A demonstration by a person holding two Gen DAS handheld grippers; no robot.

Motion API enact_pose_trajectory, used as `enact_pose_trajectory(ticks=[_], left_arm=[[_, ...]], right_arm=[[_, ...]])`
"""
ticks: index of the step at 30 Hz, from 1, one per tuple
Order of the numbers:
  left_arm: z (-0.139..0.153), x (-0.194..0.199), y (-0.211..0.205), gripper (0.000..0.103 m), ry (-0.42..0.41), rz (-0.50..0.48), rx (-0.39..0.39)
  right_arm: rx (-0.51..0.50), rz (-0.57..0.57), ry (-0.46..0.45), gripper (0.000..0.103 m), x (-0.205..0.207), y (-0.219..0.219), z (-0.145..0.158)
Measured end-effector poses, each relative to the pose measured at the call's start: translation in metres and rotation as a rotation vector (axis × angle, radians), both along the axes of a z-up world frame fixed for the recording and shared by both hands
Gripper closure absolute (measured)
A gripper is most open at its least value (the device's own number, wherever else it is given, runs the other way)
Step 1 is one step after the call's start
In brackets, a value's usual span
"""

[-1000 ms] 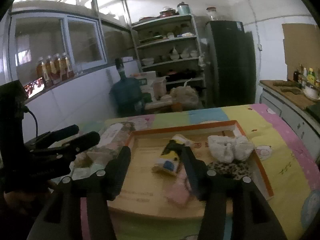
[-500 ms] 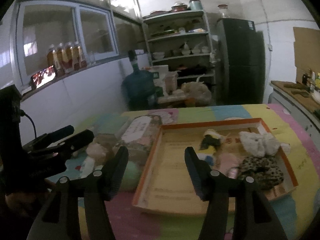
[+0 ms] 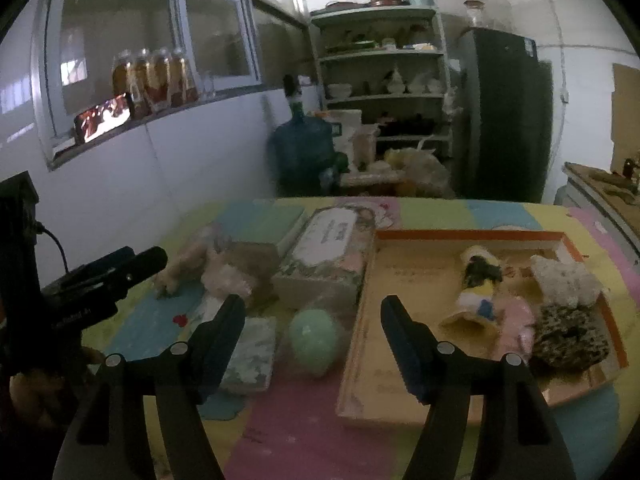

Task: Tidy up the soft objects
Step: 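Move both tools back over the remaining pile of soft items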

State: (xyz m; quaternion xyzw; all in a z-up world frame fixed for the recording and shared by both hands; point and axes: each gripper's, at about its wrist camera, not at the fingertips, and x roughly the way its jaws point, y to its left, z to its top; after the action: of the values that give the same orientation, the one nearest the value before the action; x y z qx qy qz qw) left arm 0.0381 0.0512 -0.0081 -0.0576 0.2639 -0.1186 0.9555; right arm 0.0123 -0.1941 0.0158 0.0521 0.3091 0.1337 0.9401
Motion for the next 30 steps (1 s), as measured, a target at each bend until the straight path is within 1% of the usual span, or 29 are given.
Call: enact_pose_trajectory(ticks=[5, 9, 17, 23, 27, 30], left_arm=[[-0.011, 0.001, 0.014, 0.016, 0.027, 0.013, -0.01], [-0.024, 0.007, 0.013, 0.016, 0.073, -0.009, -0.034], [-0.061, 0.017, -0.003, 0.016, 0.197, -0.061, -0.128], [-0.077, 0.019, -0.009, 0.016, 0.243, -0.029, -0.14], [-0.086, 0.022, -0.006, 0.016, 0.298, -0.006, -0.199], [-0.086, 0.019, -0.004, 0.017, 0.293, 0.007, -0.23]], right_arm=[[-0.001, 0.022, 0.033, 0.031, 0.005, 0.015, -0.011], [0.001, 0.028, 0.055, 0.031, 0.009, 0.023, -0.017], [0.004, 0.021, 0.071, 0.031, 0.01, 0.023, -0.02], [0.005, 0.021, 0.078, 0.031, 0.01, 0.018, -0.023], [0.011, 0.023, 0.081, 0.031, 0.01, 0.015, -0.024], [0.015, 0.031, 0.084, 0.031, 0.009, 0.013, -0.027]])
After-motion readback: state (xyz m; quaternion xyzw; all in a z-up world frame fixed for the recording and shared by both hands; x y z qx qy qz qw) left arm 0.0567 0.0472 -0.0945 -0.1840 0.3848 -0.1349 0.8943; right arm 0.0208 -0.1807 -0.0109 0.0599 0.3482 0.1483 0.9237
